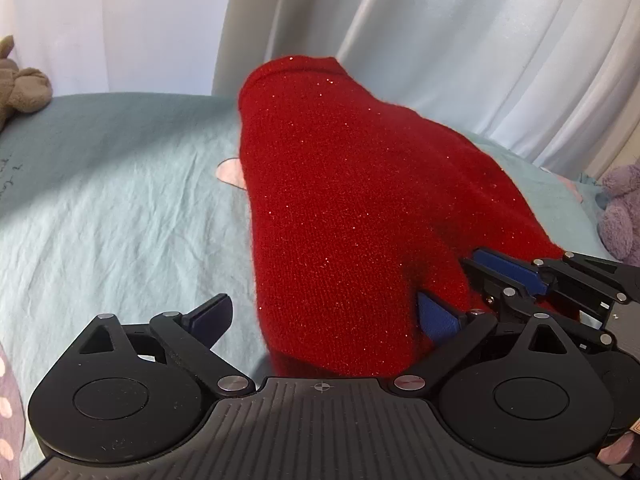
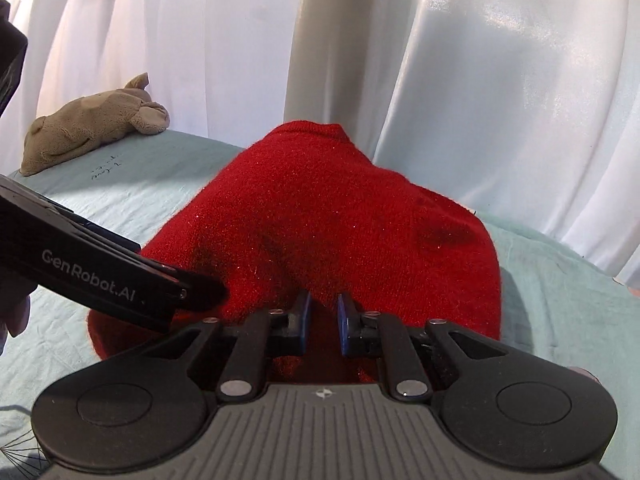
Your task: Fold small clothes
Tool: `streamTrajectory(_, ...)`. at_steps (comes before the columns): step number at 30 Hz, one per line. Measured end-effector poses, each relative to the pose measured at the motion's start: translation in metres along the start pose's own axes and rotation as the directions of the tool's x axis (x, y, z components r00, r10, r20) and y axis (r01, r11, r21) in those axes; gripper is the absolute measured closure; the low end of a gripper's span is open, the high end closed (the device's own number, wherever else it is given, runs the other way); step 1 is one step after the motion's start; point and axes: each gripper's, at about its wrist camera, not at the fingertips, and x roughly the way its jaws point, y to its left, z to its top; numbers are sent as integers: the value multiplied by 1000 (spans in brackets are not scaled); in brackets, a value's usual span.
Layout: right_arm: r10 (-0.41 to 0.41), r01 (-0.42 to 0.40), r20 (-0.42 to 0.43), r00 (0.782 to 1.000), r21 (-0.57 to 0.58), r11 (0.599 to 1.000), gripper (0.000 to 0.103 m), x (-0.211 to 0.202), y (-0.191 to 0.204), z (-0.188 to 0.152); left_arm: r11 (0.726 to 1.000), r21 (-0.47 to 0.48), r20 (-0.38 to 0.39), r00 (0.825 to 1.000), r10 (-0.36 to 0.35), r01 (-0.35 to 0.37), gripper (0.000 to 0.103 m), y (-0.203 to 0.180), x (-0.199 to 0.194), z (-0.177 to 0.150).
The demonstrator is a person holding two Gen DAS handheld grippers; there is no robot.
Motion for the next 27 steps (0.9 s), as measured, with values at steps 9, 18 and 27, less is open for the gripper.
streamTrajectory(9, -63, 63, -10, 998, 34, 997, 88, -23, -3, 11, 999, -31, 3, 1000, 24, -23, 2, 4, -26, 0)
streamTrajectory(18, -57, 57, -10, 998, 6, 998, 84, -10, -8, -6, 998, -54, -5, 999, 41, -41, 0, 5, -20, -6)
streamTrajectory(27, -99, 100, -58, 993, 24, 995, 70, -38, -7, -10, 995, -39, 0, 996, 93, -93, 0, -5, -45, -32)
